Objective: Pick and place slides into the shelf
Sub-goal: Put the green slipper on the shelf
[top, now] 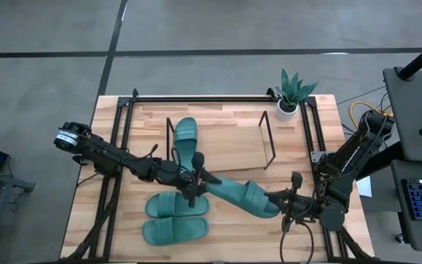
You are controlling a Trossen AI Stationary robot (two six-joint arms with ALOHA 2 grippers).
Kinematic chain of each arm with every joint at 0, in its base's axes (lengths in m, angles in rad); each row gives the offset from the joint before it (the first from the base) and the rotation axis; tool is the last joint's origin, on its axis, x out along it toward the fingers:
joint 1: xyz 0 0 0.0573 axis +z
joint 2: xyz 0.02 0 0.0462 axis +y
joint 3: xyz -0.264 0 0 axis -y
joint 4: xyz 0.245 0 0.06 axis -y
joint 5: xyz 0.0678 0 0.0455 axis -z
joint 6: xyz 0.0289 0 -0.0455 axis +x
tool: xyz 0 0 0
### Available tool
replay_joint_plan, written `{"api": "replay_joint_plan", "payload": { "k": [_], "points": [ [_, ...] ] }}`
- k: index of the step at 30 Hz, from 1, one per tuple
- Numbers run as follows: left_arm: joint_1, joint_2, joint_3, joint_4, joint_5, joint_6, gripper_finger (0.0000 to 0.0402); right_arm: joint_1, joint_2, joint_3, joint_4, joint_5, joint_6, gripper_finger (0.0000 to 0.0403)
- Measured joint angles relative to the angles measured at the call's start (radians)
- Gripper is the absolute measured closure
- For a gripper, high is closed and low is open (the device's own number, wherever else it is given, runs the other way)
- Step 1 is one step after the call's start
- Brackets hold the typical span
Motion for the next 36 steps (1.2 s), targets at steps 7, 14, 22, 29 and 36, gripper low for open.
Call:
{"api": "replay_joint_plan", "payload": {
  "k": [7,14,22,29,36],
  "points": [
    [-0.001,0.000,0.000,0.004,-0.068,0.016,0.0366,0.000,0.000,-0.001,0.000,0.023,-0.033,0.0386],
    [-0.001,-0.010,-0.002,-0.006,-0.217,0.015,0.0366,0.009,0.000,-0.002,0.005,0.221,-0.085,0.0347],
    [-0.030,-0.038,-0.004,0.000,-0.483,0.007,0.0366,0.010,0.000,0.009,0.007,0.268,-0.104,0.0300],
    [-0.069,-0.044,0.019,-0.038,-0.722,-0.066,0.0366,0.010,0.000,0.038,0.006,0.335,-0.121,0.0290],
    [-0.072,-0.031,0.048,-0.056,-0.953,-0.195,0.0366,0.007,-0.006,0.038,0.005,0.350,-0.139,0.0306]
  ]
}}
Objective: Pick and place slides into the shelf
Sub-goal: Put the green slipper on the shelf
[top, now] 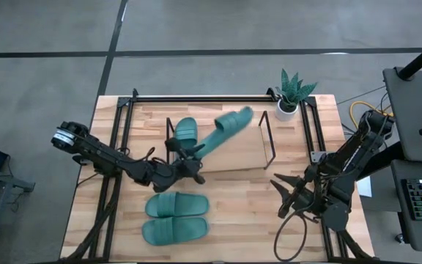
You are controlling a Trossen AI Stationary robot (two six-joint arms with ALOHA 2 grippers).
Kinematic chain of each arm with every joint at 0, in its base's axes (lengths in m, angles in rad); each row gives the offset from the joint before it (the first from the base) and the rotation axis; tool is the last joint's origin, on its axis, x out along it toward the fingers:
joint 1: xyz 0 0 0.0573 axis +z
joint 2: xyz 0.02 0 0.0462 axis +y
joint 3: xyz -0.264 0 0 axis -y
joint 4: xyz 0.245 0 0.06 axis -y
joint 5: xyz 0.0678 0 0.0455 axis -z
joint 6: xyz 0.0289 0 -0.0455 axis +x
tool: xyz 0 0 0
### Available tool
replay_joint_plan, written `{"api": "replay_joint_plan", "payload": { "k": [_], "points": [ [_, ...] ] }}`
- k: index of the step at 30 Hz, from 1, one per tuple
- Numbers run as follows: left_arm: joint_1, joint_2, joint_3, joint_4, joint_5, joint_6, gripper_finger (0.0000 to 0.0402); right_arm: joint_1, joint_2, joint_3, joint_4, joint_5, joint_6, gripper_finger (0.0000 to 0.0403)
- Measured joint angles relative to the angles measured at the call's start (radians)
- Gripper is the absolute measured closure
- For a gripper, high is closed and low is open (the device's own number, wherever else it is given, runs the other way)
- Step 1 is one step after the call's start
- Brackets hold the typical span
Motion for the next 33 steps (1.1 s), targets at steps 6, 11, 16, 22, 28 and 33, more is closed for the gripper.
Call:
{"api": "replay_joint_plan", "payload": {
  "k": [6,11,16,22,28,33],
  "points": [
    [-0.002,0.040,0.066,0.004,-0.167,-0.009,0.0366,0.000,0.001,-0.006,-0.009,0.000,-0.001,0.0320],
    [-0.002,0.151,0.184,-0.053,-0.369,0.064,0.0366,0.000,0.001,-0.024,-0.012,0.000,-0.008,0.0318],
    [0.007,0.287,0.303,-0.062,-0.444,0.226,0.0366,0.000,0.000,-0.039,-0.013,0.000,-0.001,0.0308],
    [0.053,0.352,0.329,-0.066,-0.444,0.278,0.0366,0.000,0.000,-0.055,-0.015,0.000,0.009,0.0301],
    [0.066,0.373,0.291,-0.069,-0.443,0.279,0.0366,0.000,0.000,-0.069,-0.024,0.000,0.009,0.0305],
    [0.063,0.374,0.277,-0.067,-0.446,0.281,0.0366,-0.001,0.000,-0.080,-0.030,0.000,-0.030,0.0314]
  ]
}}
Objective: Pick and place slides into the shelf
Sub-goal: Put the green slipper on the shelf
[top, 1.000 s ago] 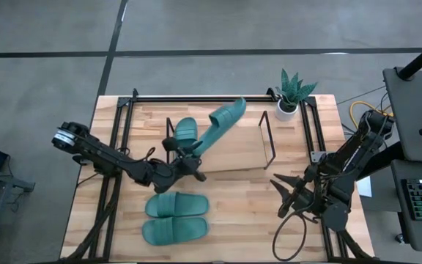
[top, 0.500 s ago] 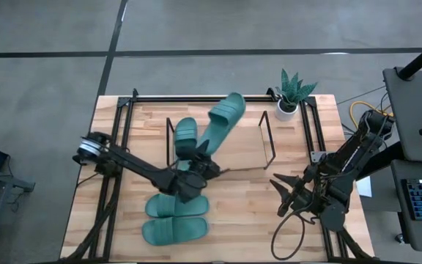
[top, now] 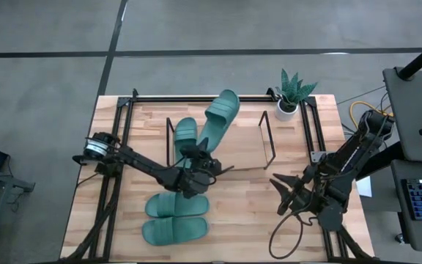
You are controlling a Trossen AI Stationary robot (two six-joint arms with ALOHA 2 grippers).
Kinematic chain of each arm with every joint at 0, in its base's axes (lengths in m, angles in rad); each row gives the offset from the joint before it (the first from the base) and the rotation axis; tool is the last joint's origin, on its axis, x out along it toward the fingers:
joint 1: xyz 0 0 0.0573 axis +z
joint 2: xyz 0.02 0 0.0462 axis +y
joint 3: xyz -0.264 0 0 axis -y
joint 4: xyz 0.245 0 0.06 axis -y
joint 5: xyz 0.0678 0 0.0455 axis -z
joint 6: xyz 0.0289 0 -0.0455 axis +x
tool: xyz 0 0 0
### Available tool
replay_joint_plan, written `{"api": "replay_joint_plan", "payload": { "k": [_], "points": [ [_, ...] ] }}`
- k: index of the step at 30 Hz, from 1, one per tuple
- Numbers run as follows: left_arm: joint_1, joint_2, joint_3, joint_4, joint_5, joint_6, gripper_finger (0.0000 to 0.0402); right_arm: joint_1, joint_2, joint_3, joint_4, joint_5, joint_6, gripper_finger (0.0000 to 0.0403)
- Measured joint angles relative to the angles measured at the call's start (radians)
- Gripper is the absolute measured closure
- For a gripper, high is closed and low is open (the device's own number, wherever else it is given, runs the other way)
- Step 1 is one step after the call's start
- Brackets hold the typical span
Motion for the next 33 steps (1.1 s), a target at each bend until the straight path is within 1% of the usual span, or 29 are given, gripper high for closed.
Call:
{"api": "replay_joint_plan", "payload": {
  "k": [4,7,9,12,14,17,20,24,29,33],
  "points": [
    [-0.004,0.000,-0.005,0.001,0.004,0.002,0.0366,-0.015,0.000,-0.006,0.000,0.000,-0.140,0.0318],
    [-0.005,0.000,-0.017,0.000,0.002,0.002,0.0366,-0.039,0.000,0.000,-0.001,-0.006,-0.271,0.0302],
    [-0.007,-0.001,-0.028,0.000,0.003,0.002,0.0366,-0.062,0.000,0.013,0.001,-0.038,-0.331,0.0280],
    [-0.019,-0.002,-0.038,0.000,0.002,0.002,0.0366,-0.106,0.000,0.028,0.002,-0.127,-0.387,0.0237],
    [-0.036,-0.002,-0.043,0.001,0.001,0.002,0.0366,-0.142,0.000,0.029,0.001,-0.164,-0.438,0.0207],
    [-0.067,-0.002,-0.046,-0.001,0.002,0.012,0.0366,-0.204,0.001,0.029,-0.001,-0.173,-0.528,0.0171],
    [-0.105,-0.003,-0.046,0.000,0.002,0.042,0.0366,-0.256,0.001,0.029,0.000,-0.177,-0.602,0.0149],
    [-0.145,-0.003,-0.046,0.000,0.002,0.054,0.0366,-0.319,0.000,0.029,0.000,-0.214,-0.651,0.0141],
    [-0.189,-0.008,-0.040,0.002,0.002,0.054,0.0366,-0.393,0.000,0.029,0.000,-0.314,-0.654,0.0149],
    [-0.216,-0.009,-0.040,0.001,0.003,0.054,0.0366,-0.436,0.000,0.028,0.000,-0.326,-0.679,0.0157]
  ]
}}
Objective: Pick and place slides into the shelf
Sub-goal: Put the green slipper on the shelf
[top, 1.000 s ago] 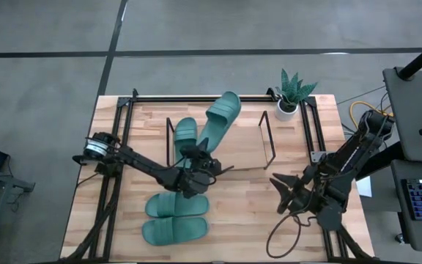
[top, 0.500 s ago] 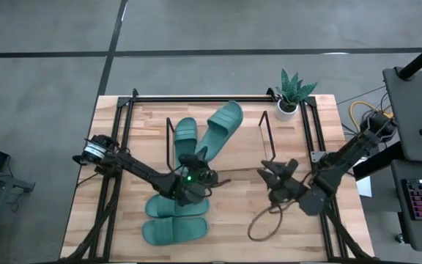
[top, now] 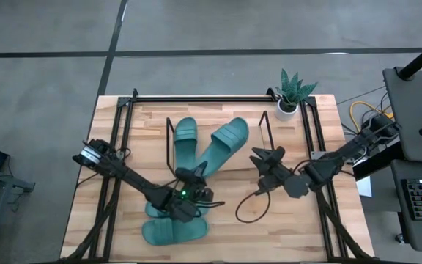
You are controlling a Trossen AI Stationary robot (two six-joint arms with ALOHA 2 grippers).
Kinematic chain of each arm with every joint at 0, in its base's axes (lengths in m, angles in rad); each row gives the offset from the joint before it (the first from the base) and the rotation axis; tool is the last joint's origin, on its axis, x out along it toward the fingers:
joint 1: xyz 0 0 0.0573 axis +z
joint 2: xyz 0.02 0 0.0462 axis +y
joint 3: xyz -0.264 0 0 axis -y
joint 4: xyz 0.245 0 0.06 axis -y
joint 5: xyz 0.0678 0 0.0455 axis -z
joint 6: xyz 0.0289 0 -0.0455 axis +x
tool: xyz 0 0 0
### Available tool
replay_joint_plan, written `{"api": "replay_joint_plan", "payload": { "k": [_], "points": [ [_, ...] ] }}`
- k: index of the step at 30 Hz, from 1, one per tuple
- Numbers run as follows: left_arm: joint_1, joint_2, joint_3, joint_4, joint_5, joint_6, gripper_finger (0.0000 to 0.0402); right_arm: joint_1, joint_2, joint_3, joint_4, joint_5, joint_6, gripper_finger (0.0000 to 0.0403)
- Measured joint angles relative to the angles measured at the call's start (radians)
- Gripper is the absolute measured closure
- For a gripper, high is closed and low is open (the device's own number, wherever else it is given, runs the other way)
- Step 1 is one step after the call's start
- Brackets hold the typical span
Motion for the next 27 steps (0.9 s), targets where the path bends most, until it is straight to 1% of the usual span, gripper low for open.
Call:
{"api": "replay_joint_plan", "payload": {
  "k": [2,7,17,21,24,27],
  "points": [
    [-0.009,0.000,0.000,0.000,0.000,0.000,0.0366,-0.016,0.000,0.000,0.000,-0.010,-0.021,0.0160],
    [-0.021,0.000,0.002,0.000,0.001,0.000,0.0366,-0.056,0.000,0.000,0.001,-0.126,-0.033,0.0163],
    [-0.048,0.000,0.011,0.001,0.064,-0.002,0.0366,-0.123,-0.007,0.000,0.006,-0.128,-0.052,0.0167],
    [-0.053,0.000,0.013,0.001,0.064,-0.002,0.0366,-0.136,-0.010,0.000,0.006,-0.127,-0.049,0.0167],
    [-0.053,0.000,0.014,0.000,0.061,-0.002,0.0366,-0.139,-0.010,0.000,0.006,-0.128,-0.039,0.0173],
    [-0.053,0.000,0.018,0.001,0.065,-0.002,0.0366,-0.140,-0.010,0.000,0.008,-0.127,-0.008,0.0189]
  ]
}}
